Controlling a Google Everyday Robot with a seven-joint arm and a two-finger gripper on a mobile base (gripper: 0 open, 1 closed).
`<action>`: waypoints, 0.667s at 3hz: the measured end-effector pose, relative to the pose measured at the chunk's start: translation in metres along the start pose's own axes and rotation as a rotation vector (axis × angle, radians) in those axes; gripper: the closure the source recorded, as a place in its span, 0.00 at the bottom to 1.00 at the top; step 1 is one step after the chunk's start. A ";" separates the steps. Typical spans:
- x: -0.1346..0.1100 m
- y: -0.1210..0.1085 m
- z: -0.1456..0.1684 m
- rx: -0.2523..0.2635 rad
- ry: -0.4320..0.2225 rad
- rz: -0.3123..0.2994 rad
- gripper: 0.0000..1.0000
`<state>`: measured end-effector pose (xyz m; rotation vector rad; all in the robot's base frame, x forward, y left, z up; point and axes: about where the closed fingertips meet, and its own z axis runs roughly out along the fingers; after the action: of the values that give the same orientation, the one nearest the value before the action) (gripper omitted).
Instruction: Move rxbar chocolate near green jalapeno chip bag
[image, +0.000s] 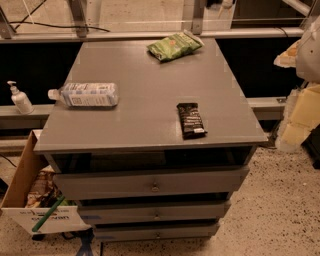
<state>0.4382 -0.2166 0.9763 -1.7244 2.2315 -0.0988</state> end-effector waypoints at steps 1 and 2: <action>-0.001 0.000 -0.001 0.006 -0.010 -0.002 0.00; -0.015 0.009 0.004 0.024 -0.049 -0.011 0.00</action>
Offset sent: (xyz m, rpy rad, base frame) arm -0.0102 0.0472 -0.0170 0.0940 -0.0763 0.0463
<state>0.4347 -0.1993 0.9732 -1.7087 2.1772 -0.0853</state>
